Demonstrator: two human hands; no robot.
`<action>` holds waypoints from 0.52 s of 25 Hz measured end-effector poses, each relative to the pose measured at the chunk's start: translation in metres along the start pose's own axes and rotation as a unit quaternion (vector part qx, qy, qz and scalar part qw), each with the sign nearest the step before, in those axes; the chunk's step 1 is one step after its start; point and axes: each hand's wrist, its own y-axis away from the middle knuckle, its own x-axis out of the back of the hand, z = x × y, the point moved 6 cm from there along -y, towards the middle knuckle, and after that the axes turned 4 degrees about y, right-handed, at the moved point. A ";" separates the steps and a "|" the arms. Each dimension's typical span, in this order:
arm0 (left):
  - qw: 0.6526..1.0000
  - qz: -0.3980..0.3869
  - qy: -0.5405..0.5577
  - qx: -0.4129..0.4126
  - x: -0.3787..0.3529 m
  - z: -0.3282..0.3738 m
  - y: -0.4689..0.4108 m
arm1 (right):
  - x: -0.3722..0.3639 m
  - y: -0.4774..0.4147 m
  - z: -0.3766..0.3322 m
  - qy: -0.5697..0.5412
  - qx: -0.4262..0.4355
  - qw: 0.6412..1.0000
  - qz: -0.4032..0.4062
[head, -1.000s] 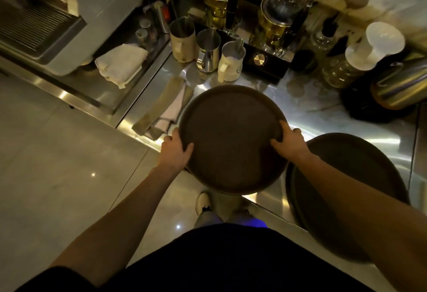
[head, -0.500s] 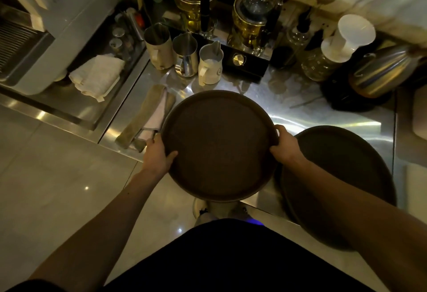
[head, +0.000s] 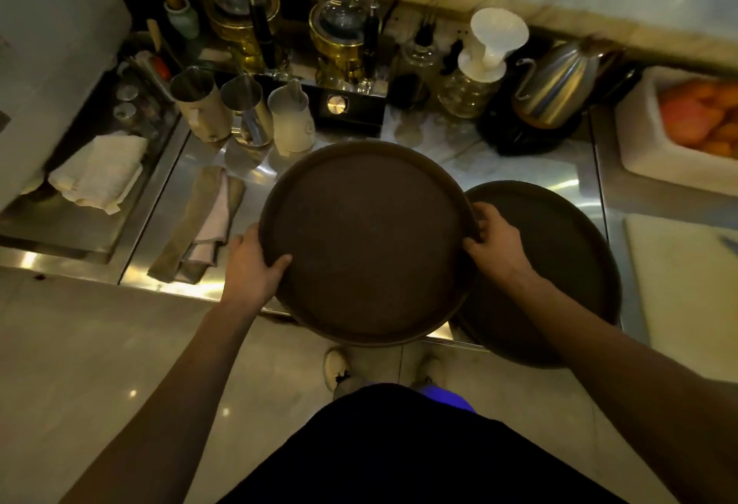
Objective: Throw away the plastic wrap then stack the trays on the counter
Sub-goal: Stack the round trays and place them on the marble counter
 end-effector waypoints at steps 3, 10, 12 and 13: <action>1.000 -0.009 -0.003 -0.027 -0.021 0.041 0.011 | 0.037 0.018 0.032 -0.020 -0.008 0.999 0.041; 0.997 -0.042 -0.003 -0.069 -0.105 0.131 0.060 | 0.120 0.059 0.128 0.025 -0.012 0.995 0.100; 0.995 -0.051 -0.013 -0.091 -0.129 0.151 0.077 | 0.136 0.070 0.156 0.041 -0.018 0.994 0.099; 0.994 -0.052 -0.023 -0.097 -0.142 0.161 0.084 | 0.144 0.076 0.169 0.037 -0.018 0.995 0.094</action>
